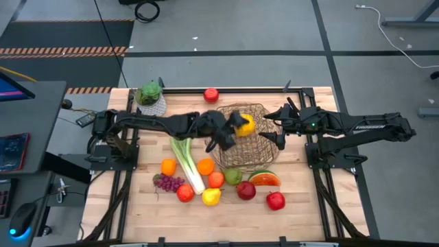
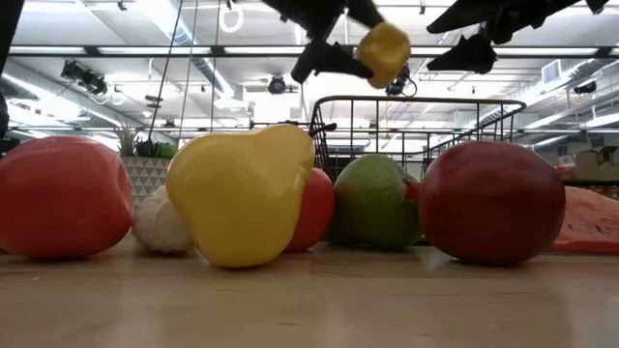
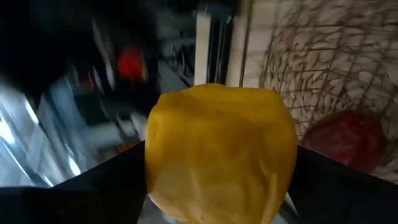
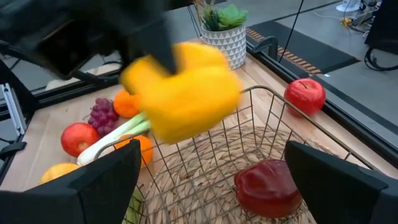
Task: Build produce basket
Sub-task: Put the yellow bell pepper into the brown wire basket
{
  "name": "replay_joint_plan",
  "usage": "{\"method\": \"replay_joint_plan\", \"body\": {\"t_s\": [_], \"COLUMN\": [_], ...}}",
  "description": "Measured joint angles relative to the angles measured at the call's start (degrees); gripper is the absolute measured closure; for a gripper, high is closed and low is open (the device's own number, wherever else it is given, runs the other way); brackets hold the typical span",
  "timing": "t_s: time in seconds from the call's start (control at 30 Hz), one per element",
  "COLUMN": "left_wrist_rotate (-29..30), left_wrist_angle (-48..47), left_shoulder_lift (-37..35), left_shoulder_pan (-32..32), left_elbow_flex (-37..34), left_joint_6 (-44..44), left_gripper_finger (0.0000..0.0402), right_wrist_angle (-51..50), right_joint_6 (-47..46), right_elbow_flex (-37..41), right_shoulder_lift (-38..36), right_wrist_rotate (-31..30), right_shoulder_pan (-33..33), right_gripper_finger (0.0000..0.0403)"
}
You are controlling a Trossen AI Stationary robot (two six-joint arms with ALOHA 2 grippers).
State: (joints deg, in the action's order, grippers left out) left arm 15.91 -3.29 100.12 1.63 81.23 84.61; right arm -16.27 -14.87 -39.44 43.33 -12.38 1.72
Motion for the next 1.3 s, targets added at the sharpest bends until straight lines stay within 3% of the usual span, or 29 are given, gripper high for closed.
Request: {"method": "replay_joint_plan", "body": {"t_s": [0.2, 0.5, 0.77, 0.87, 1.03, 1.3], "left_wrist_rotate": [2.32, 25.1, 26.89, 27.04, 21.26, -1.07], "left_wrist_angle": [0.02, -0.94, -7.47, -14.61, -22.61, -24.36], "left_shoulder_lift": [0.0, 0.0, 0.02, 0.1, 0.07, 0.09], "left_shoulder_pan": [4.74, 6.97, 3.78, 2.8, 1.6, 1.33], "left_elbow_flex": [0.0, 0.0, 0.02, 2.11, 6.82, 10.6], "left_joint_6": [-21.15, -43.59, -55.93, -62.76, -74.31, -91.01], "left_gripper_finger": [0.0072, 0.0072, 0.0072, 0.0072, 0.0072, 0.0072], "right_wrist_angle": [0.39, 1.14, 2.36, 3.26, 5.08, 5.09], "right_joint_6": [0.0, 0.31, 1.15, 1.66, 2.72, 2.99], "right_elbow_flex": [0.0, 0.02, 0.02, 0.02, 0.02, 0.02], "right_shoulder_lift": [0.0, 0.0, 0.0, 0.0, 0.0, 0.0], "right_wrist_rotate": [0.0, 0.0, -0.02, -0.04, -0.04, -0.04], "right_shoulder_pan": [-0.02, -0.02, 0.0, 0.02, 0.51, 1.49], "right_gripper_finger": [0.0003, 0.0003, 0.0003, 0.0003, 0.0003, 0.0003]}}
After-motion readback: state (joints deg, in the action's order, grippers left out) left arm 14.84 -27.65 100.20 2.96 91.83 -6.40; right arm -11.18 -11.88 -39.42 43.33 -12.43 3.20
